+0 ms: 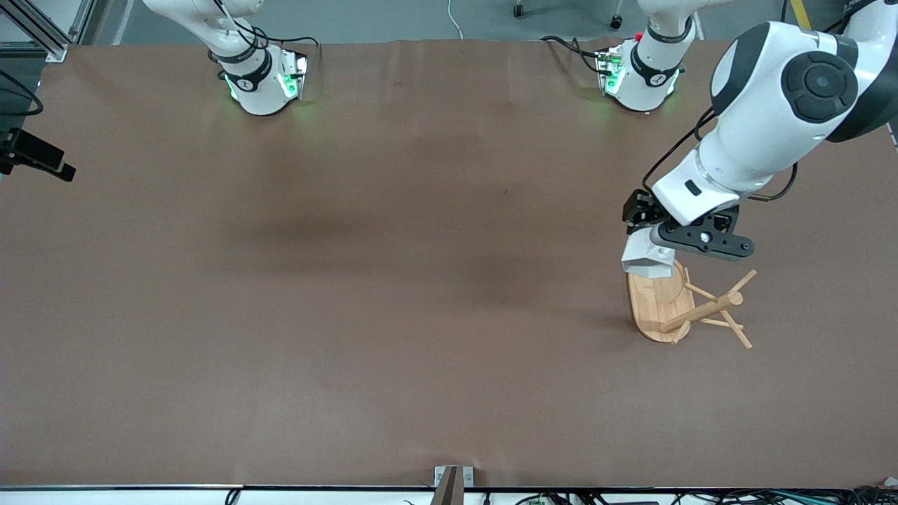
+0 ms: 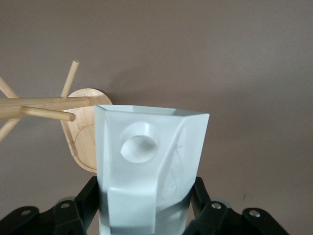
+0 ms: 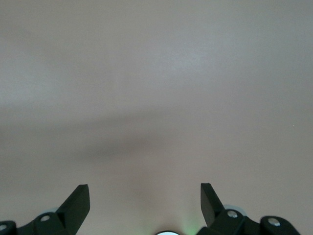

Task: Hang cup on rack
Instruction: 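Carry the cup with the left gripper over to the wooden rack, then lower the cup's handle hole onto a rack peg with the left gripper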

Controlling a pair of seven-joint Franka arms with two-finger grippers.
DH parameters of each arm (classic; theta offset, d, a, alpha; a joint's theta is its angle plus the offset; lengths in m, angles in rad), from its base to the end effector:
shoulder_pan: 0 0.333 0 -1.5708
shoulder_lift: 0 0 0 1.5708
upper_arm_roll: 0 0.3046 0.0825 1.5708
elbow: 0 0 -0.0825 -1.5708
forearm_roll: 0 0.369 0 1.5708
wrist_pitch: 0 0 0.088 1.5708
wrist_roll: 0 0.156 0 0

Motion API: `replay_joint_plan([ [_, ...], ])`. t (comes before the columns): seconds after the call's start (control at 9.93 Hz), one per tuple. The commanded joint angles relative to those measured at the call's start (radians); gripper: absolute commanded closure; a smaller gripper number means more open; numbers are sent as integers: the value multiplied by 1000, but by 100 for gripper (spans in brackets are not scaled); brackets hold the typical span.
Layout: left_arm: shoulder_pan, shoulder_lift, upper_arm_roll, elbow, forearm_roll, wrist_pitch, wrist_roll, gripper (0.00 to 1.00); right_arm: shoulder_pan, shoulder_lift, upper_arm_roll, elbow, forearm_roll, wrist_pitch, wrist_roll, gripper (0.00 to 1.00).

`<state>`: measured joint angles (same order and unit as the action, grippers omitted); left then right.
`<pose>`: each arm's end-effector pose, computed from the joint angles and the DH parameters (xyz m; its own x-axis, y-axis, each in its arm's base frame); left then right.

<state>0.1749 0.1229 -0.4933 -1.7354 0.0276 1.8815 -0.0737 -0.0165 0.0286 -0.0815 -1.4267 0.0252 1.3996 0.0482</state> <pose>0.5607 -0.1719 0.4539 0.9688 -0.2451 0.0356 -0.2463 -0.9686 0.0342 0.5253 -0.0467 0.5990 0.9883 -0.1414 -0.0566 -0.1427 -0.9896 -0.0200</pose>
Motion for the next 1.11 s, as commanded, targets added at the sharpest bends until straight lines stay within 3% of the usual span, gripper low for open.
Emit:
replay_joint_plan([
  [0.0, -49, -2, 94, -91, -72, 84, 76, 99, 1, -19, 3, -17, -14, 4, 6, 0],
  [0.4, -114, 24, 150, -170, -198, 226, 107, 98, 3, -19, 3, -17, -16, 3, 7, 0],
  [0.6, -136, 34, 200, -219, -202, 289, 208, 98, 3, -19, 3, -17, -14, 4, 6, 0],
  [1.01, -138, 86, 254, -219, -290, 327, 362, 98, 3, -18, 5, -17, -14, 6, 6, 0],
])
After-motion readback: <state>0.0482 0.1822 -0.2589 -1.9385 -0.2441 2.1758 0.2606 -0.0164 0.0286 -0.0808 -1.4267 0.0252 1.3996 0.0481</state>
